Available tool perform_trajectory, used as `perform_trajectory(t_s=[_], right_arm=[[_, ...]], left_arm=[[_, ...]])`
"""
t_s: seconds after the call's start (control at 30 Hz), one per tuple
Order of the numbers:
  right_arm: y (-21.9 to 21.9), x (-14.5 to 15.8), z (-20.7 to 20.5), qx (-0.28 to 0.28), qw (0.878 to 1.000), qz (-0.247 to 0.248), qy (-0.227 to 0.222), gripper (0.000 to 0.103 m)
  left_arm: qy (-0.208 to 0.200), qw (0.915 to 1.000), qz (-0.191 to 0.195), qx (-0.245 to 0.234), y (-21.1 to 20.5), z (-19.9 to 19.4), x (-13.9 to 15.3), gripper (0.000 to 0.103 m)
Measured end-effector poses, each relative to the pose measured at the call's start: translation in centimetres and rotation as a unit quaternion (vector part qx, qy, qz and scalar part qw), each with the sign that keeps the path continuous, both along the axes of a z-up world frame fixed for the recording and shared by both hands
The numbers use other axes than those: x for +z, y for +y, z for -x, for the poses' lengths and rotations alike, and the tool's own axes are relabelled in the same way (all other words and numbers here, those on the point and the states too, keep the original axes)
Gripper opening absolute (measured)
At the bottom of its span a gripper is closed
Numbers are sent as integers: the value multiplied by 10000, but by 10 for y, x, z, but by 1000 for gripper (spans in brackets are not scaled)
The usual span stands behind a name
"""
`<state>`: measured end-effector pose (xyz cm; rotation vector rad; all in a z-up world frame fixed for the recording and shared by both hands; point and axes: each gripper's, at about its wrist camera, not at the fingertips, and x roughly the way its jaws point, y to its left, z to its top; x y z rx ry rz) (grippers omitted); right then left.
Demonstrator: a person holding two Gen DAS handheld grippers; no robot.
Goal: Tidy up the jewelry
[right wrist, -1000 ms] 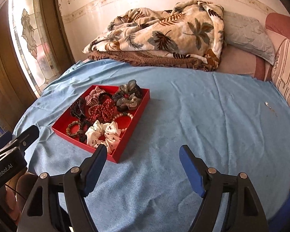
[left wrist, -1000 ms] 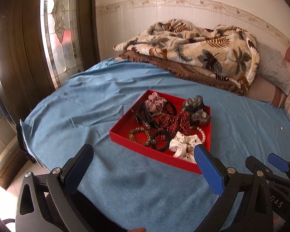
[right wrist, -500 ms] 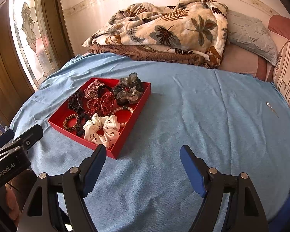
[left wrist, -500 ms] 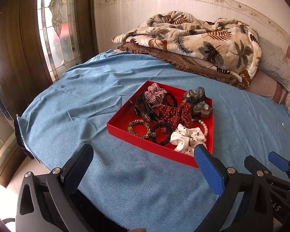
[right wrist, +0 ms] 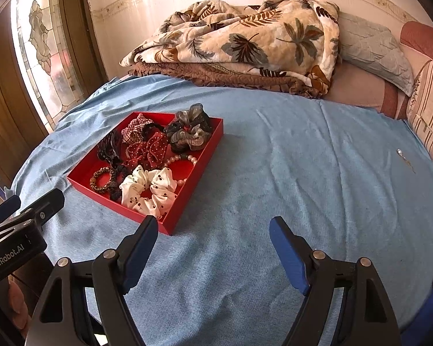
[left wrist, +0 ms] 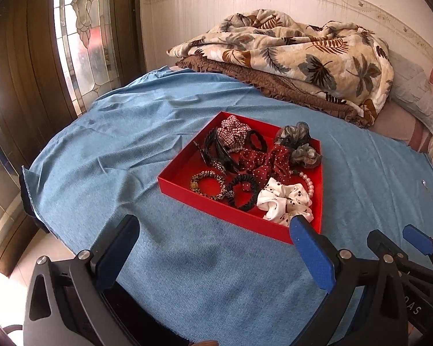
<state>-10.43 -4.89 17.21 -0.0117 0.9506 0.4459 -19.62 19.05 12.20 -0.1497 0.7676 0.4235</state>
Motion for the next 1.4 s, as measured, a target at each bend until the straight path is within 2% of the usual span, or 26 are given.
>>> perform_trajectory(t_s=[1.4], right_arm=[[7, -16, -4, 21, 9997, 183, 140, 86]], left_arm=[[359, 9991, 206, 62, 8, -10, -22, 103]])
